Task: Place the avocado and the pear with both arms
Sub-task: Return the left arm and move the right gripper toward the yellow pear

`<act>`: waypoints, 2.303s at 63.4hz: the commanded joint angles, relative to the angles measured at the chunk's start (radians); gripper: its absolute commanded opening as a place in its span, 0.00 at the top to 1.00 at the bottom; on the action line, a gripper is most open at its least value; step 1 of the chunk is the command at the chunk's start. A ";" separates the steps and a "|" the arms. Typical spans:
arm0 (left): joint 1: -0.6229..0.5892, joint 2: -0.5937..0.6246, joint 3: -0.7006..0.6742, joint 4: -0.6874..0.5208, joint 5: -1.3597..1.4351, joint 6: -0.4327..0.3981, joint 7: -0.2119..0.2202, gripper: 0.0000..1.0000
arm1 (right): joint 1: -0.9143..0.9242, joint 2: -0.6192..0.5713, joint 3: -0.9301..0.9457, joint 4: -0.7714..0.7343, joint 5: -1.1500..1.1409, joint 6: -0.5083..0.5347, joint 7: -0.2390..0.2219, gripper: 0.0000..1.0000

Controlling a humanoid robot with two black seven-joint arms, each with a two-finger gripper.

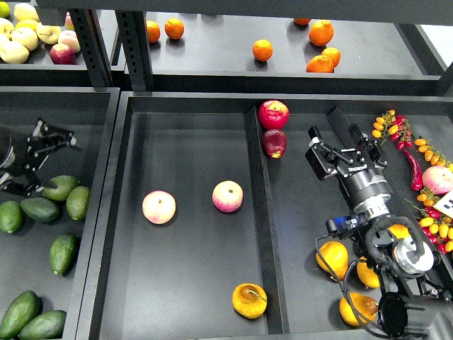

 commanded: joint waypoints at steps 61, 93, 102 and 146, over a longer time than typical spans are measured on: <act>1.027 -0.489 -1.216 -0.093 -0.249 0.000 0.000 0.01 | 0.055 -0.379 -0.293 0.042 -0.099 0.003 -0.194 0.00; 1.152 -0.833 -1.435 -0.106 -0.118 0.000 0.000 0.01 | 0.443 -0.712 -0.942 0.024 -0.128 0.001 -0.194 0.00; 1.187 -0.877 -1.446 -0.129 -0.096 0.000 0.000 0.01 | 0.481 -0.687 -1.031 0.006 -0.135 -0.009 -0.194 0.00; 1.228 -0.877 -1.467 -0.165 -0.076 0.000 0.000 0.01 | 0.501 -0.491 -1.275 -0.077 -0.158 -0.057 -0.194 0.00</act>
